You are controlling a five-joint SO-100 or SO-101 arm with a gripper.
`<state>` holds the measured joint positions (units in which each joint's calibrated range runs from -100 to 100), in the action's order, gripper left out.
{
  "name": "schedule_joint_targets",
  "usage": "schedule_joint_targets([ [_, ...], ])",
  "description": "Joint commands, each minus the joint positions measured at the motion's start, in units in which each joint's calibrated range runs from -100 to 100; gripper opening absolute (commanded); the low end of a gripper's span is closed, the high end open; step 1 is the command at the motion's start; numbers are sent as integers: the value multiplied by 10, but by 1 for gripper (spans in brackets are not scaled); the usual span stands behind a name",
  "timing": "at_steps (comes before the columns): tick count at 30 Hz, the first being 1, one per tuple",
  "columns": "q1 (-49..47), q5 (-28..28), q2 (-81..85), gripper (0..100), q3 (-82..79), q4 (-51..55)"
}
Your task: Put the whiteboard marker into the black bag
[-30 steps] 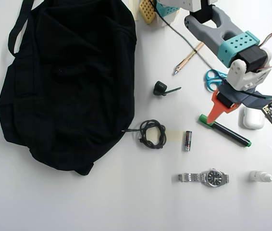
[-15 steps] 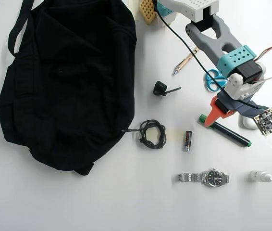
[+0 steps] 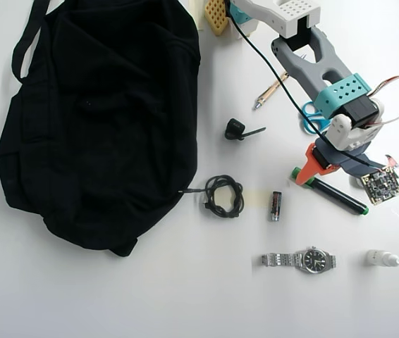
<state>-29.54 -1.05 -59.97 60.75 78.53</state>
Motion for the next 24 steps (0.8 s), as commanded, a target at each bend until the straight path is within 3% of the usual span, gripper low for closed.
schedule_joint_targets([
  [1, 3, 7, 5, 31, 17, -6],
  [13, -2, 6, 5, 31, 15, -3],
  [18, -11, -84, 5, 31, 16, -18],
  [24, -13, -94, -3, 31, 8, -19],
])
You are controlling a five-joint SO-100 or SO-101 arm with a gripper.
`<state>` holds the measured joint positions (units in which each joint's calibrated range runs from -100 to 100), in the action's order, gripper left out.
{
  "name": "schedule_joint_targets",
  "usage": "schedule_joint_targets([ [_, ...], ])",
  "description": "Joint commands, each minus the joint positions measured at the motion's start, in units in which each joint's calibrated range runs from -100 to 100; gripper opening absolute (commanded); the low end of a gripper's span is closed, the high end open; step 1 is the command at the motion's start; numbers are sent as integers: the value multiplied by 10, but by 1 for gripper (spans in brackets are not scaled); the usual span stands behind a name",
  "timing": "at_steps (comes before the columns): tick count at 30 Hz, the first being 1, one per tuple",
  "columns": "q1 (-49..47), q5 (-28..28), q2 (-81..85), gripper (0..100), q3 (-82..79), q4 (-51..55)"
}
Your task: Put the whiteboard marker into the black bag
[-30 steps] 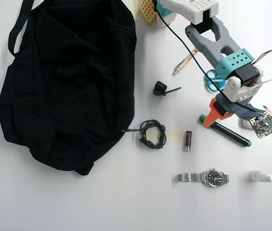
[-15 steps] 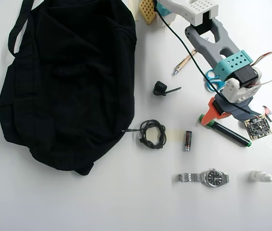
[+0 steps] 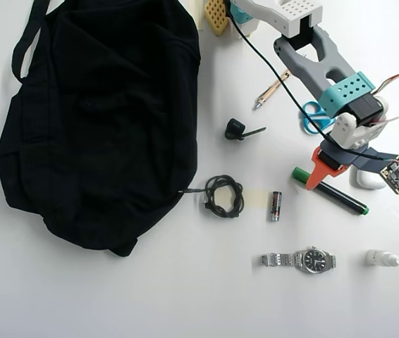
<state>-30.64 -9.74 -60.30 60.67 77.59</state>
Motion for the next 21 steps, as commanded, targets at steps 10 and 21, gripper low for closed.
schedule_joint_targets([
  [10, 2, -6, -21, 31, 12, -10],
  [21, 2, -1, -20, 9, 17, -13],
])
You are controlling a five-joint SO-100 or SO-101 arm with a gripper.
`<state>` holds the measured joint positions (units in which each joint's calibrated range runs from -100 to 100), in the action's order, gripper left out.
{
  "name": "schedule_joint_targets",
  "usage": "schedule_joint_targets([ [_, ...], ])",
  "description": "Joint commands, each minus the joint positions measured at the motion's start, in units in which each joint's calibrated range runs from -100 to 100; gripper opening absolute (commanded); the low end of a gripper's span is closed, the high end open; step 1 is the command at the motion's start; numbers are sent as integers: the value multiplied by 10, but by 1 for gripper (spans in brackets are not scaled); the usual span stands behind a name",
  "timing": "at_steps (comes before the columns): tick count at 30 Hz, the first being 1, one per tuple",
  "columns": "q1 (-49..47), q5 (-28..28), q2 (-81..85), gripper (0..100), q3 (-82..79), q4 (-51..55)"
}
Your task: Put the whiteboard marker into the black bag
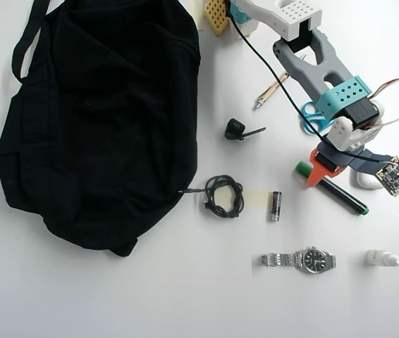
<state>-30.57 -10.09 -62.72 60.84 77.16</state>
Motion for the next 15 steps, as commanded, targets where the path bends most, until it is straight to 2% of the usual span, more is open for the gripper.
schedule_joint_targets([
  [1, 2, 2, 4, 1, 15, -23],
  [3, 2, 2, 4, 3, 13, -24],
  [12, 4, 3, 15, 2, 15, -17],
  [15, 17, -3, 40, 2, 53, 32],
])
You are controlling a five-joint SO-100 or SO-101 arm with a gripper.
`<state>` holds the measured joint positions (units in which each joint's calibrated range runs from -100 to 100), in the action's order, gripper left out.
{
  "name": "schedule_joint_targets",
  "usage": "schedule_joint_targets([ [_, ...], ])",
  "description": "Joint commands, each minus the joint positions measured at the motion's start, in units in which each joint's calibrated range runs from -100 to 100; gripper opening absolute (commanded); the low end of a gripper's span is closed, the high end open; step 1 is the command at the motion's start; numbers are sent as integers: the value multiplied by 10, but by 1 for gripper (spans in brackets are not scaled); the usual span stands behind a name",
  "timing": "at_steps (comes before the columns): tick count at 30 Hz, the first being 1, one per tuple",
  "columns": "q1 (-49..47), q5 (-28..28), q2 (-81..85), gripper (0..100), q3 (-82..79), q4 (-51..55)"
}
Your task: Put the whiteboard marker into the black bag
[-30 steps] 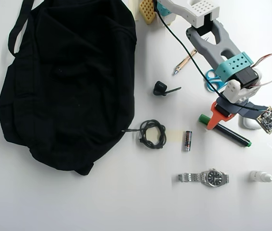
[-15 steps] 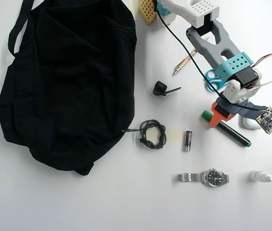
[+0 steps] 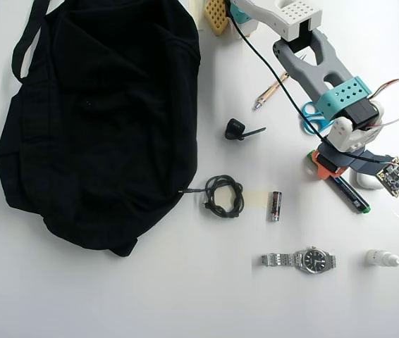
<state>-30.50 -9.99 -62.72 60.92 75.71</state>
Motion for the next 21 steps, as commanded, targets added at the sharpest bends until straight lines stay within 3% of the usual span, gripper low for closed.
schedule_joint_targets([
  [1, 21, -4, 52, 2, 74, 80],
  [6, 69, 0, 112, 2, 190, 241],
  [13, 191, 0, 191, 2, 206, 239],
  [21, 411, 2, 205, 2, 211, 237],
])
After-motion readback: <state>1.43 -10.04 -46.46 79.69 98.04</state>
